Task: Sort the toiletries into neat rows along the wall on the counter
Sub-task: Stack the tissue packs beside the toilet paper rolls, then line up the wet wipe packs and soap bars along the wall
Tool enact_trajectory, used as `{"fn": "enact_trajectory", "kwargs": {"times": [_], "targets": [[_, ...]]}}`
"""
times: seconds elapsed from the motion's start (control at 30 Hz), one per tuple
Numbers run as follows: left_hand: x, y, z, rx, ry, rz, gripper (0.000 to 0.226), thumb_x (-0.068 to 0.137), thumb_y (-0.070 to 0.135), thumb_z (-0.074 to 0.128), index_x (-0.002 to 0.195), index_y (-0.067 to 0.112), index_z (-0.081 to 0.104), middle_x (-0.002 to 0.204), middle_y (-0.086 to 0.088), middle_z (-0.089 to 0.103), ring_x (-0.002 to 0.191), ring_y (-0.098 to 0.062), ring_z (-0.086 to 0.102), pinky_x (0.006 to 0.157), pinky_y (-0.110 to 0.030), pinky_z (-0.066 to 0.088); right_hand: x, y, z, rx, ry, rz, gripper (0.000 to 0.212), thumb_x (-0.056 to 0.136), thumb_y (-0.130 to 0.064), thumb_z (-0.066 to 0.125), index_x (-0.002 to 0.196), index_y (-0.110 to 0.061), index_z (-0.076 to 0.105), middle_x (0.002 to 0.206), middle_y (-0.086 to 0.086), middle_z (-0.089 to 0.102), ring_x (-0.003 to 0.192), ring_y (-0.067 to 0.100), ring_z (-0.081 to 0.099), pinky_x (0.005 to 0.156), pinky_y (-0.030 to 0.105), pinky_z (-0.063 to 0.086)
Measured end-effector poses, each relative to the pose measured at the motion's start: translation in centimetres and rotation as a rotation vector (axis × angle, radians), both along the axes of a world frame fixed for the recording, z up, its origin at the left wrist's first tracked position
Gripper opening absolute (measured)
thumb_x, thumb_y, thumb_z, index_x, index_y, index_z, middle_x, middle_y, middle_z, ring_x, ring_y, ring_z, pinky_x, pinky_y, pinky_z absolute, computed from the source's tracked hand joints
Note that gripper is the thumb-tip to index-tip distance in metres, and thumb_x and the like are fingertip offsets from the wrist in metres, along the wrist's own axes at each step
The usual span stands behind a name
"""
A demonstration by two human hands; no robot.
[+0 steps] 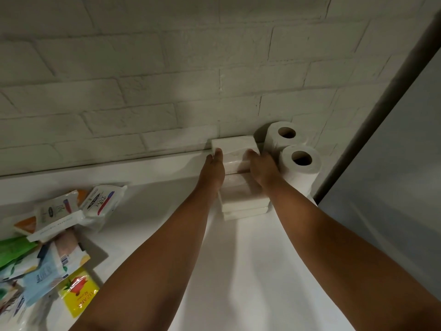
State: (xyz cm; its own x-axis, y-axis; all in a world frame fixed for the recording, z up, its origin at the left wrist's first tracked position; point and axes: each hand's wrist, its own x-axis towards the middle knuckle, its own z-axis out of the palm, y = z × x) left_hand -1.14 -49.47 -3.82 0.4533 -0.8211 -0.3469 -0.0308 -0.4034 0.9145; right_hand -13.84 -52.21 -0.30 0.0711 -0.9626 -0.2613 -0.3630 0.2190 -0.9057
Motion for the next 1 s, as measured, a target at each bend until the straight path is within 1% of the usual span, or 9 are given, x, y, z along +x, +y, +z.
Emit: {"fn": "enact_trajectory", "kwargs": {"times": [0.07, 0.13, 0.2, 0.27, 0.37, 0.5, 0.63, 0.83, 1.0], "targets": [[-0.1, 0.4, 0.6, -0.027, -0.004, -0.012, 0.092, 0.081, 0.081, 0.025, 0.152, 0.023, 0.034, 0.155, -0.005, 0.04, 0.14, -0.027, 0.04, 0.118, -0.048, 0.029, 0.2, 0.5, 0.3, -0.107, 0.046, -0.005, 0.042, 0.098, -0.036, 0.045, 0.128, -0.007, 0.048, 0.119, 0.012, 0.06, 0.114, 0.031, 0.057, 0.087, 0.034, 0.045], [-0.2, 1.3, 1.7, -0.035, -0.037, -0.012, 0.078, 0.095, 0.069, 0.026, 0.155, 0.019, 0.029, 0.159, -0.006, 0.034, 0.144, -0.027, 0.034, 0.119, -0.044, 0.025, 0.3, 1.0, 0.5, -0.226, 0.125, 0.018, 0.048, 0.095, -0.039, 0.048, 0.135, -0.013, 0.044, 0.13, 0.009, 0.057, 0.124, 0.03, 0.052, 0.103, 0.043, 0.043], [-0.3, 2.6, 2.8, -0.064, -0.104, -0.009, 0.07, 0.1, 0.06, 0.028, 0.156, 0.017, 0.026, 0.16, -0.007, 0.032, 0.146, -0.028, 0.032, 0.117, -0.04, 0.024, 0.4, 1.7, 0.9, -0.354, 0.221, 0.045, 0.054, 0.095, -0.035, 0.052, 0.142, -0.013, 0.041, 0.141, 0.011, 0.051, 0.133, 0.029, 0.045, 0.111, 0.043, 0.037], [0.0, 3.9, 3.3, -0.097, -0.167, -0.017, 0.066, 0.102, 0.056, 0.032, 0.156, 0.018, 0.025, 0.16, -0.006, 0.032, 0.146, -0.026, 0.033, 0.113, -0.033, 0.026, 0.6, 2.8, 1.3, -0.483, 0.28, 0.05, 0.055, 0.094, -0.032, 0.055, 0.143, -0.011, 0.042, 0.145, 0.01, 0.048, 0.136, 0.027, 0.041, 0.113, 0.042, 0.035], [0.8, 6.8, 4.3, -0.173, -0.251, 0.006, 0.06, 0.102, 0.053, 0.038, 0.153, 0.022, 0.034, 0.155, -0.002, 0.041, 0.141, -0.021, 0.041, 0.099, -0.021, 0.028, 1.1, 5.3, 1.7, -0.626, 0.258, 0.065, 0.046, 0.093, -0.027, 0.058, 0.136, -0.011, 0.05, 0.14, 0.008, 0.052, 0.133, 0.025, 0.045, 0.111, 0.04, 0.037], [3.1, 11.5, 4.8, -0.241, -0.321, 0.067, 0.049, 0.099, 0.051, 0.046, 0.143, 0.028, 0.047, 0.145, 0.009, 0.051, 0.129, -0.012, 0.051, 0.1, -0.021, 0.036, 3.2, 9.4, 1.4, -0.744, 0.175, 0.132, 0.036, 0.091, -0.02, 0.06, 0.126, -0.008, 0.059, 0.136, 0.008, 0.057, 0.132, 0.022, 0.047, 0.11, 0.025, 0.033], [5.9, 16.6, 4.9, -0.302, -0.424, 0.128, 0.035, 0.099, 0.04, 0.054, 0.13, 0.024, 0.058, 0.131, 0.013, 0.06, 0.118, -0.007, 0.057, 0.098, -0.021, 0.042, 6.1, 13.7, 1.1, -0.731, 0.091, 0.196, 0.032, 0.091, -0.017, 0.061, 0.122, -0.011, 0.062, 0.126, 0.002, 0.063, 0.12, 0.016, 0.056, 0.1, 0.015, 0.034], [11.9, 25.3, 3.5, -0.308, -0.525, 0.111, 0.032, 0.096, 0.031, 0.062, 0.127, 0.021, 0.061, 0.125, 0.011, 0.064, 0.115, -0.009, 0.059, 0.101, -0.029, 0.048, 11.7, 20.7, -0.9, -0.645, 0.015, 0.342, 0.03, 0.091, -0.018, 0.062, 0.121, -0.013, 0.063, 0.12, -0.001, 0.066, 0.113, 0.01, 0.059, 0.097, 0.011, 0.036], [17.3, 32.4, 1.7, -0.261, -0.647, 0.074, 0.03, 0.093, 0.025, 0.064, 0.124, 0.022, 0.062, 0.12, 0.008, 0.065, 0.11, -0.011, 0.059, 0.095, -0.03, 0.049, 17.1, 26.8, -3.1, -0.542, 0.009, 0.458, 0.03, 0.089, -0.016, 0.065, 0.119, -0.016, 0.063, 0.118, -0.003, 0.066, 0.108, 0.009, 0.059, 0.092, 0.009, 0.039]]}}
